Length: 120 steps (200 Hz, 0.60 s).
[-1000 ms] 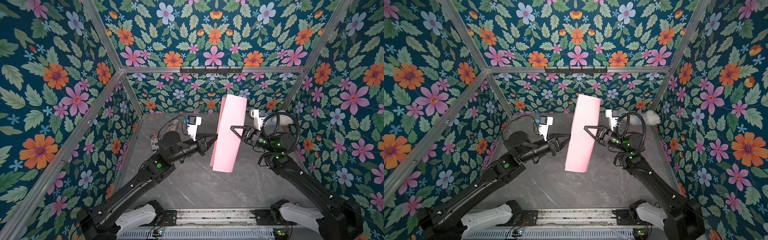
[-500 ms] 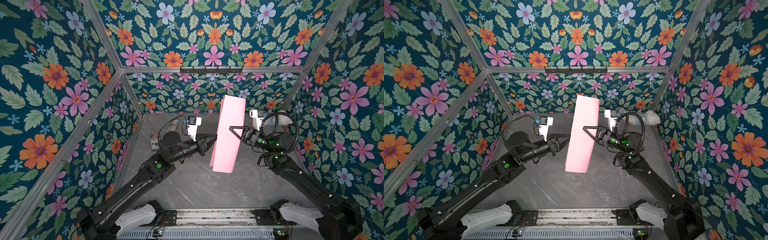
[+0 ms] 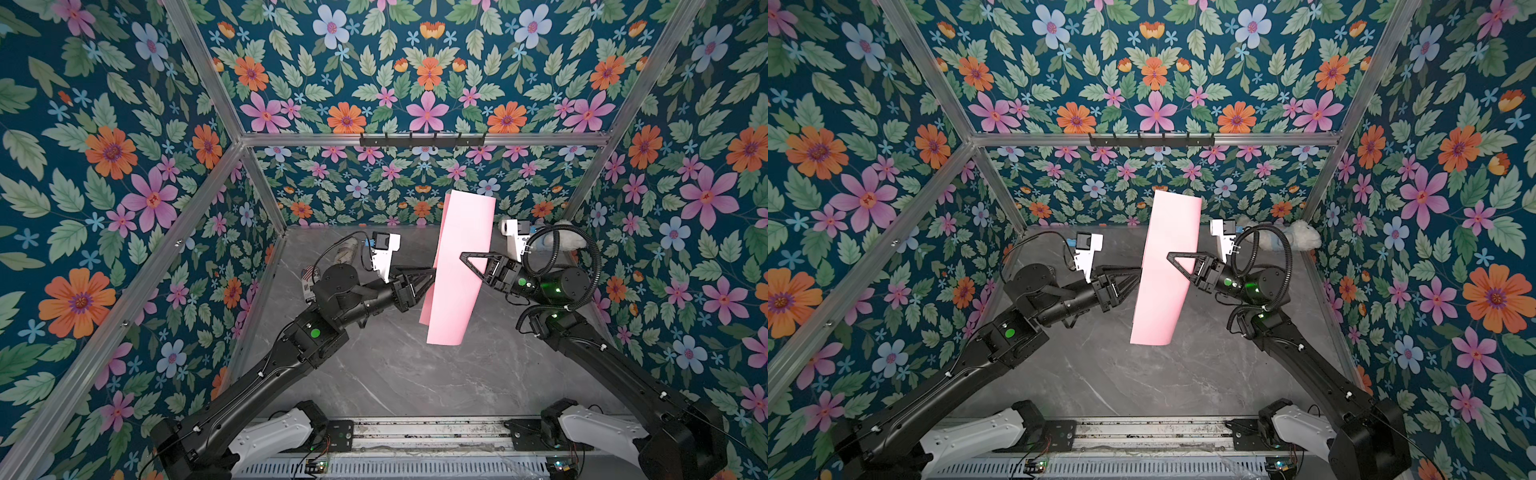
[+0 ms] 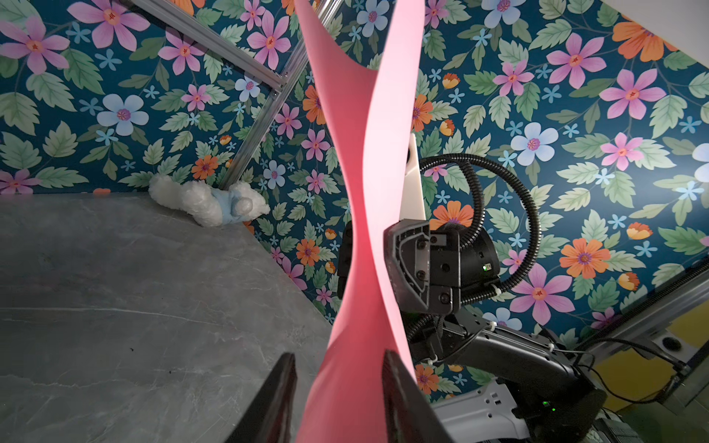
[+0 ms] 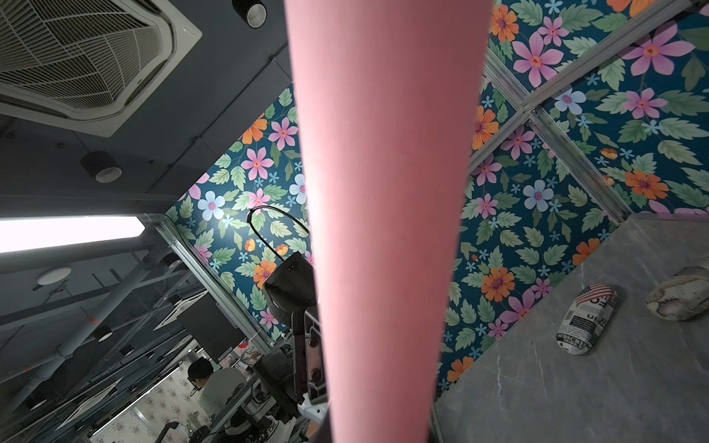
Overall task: Fold the rectangular paper in half along the long edge
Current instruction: Fold the paper.
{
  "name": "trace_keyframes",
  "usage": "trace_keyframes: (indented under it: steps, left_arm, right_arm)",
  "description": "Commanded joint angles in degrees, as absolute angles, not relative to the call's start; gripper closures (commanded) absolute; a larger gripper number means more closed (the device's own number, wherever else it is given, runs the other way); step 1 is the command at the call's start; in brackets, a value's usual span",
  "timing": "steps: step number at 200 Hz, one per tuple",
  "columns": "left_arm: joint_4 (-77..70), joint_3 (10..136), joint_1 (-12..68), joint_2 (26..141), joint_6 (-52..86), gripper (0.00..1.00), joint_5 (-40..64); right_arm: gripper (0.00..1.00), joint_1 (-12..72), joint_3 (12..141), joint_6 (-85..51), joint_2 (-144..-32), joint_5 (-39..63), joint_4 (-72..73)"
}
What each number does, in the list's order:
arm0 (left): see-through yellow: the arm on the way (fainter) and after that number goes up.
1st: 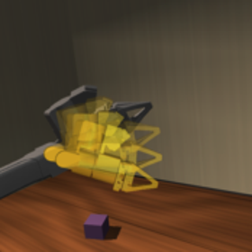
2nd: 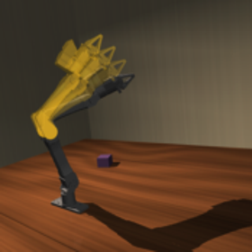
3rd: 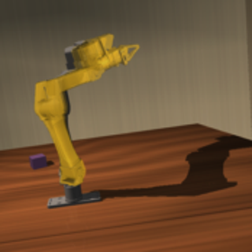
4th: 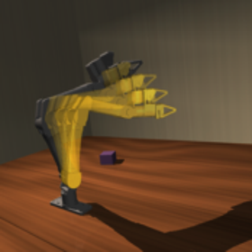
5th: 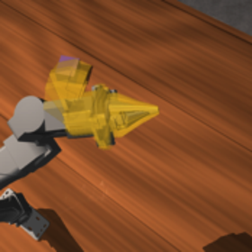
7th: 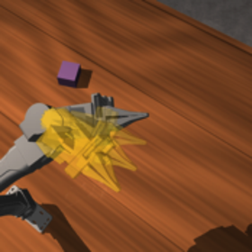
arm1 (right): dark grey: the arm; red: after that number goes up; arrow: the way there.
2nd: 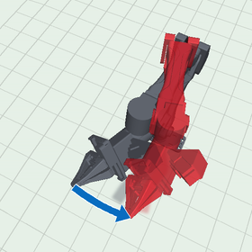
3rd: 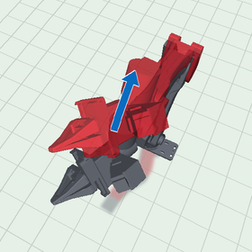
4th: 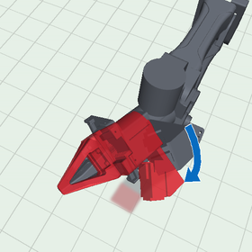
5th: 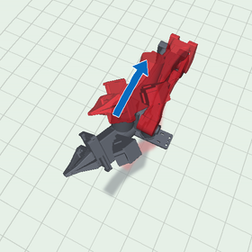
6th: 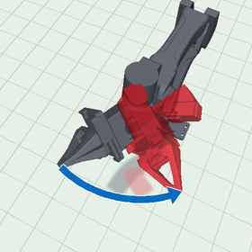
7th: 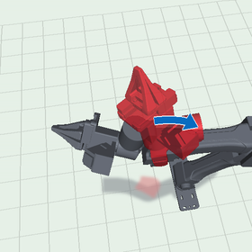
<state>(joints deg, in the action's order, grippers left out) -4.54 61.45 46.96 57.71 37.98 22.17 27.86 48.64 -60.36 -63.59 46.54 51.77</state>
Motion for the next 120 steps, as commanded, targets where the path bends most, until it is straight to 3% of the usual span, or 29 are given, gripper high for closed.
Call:
trace_keyframes:
  steps: [1, 35, 87, 120]
  left_arm:
    - [-2.95, 63.10, 46.76, 57.23, 34.85, 0.56, 18.85]
    - [-1.45, 65.66, 43.27, 57.28, 33.35, 0.52, 17.70]
    - [-16.31, 67.52, 39.15, 62.20, 43.39, 0.54, 32.83]
    - [-20.98, 68.14, 40.07, 64.38, 47.18, 0.56, 35.77]
  right_arm:
    - [0.86, 27.93, 49.80, -58.89, -62.30, 47.26, 50.13]
    - [0.86, 27.90, 50.80, -57.32, -60.11, 48.94, 46.06]
    - [0.86, 27.87, 50.23, -58.21, -60.18, 51.37, 44.72]
    - [0.86, 27.79, 50.57, -57.61, -60.14, 50.75, 44.15]
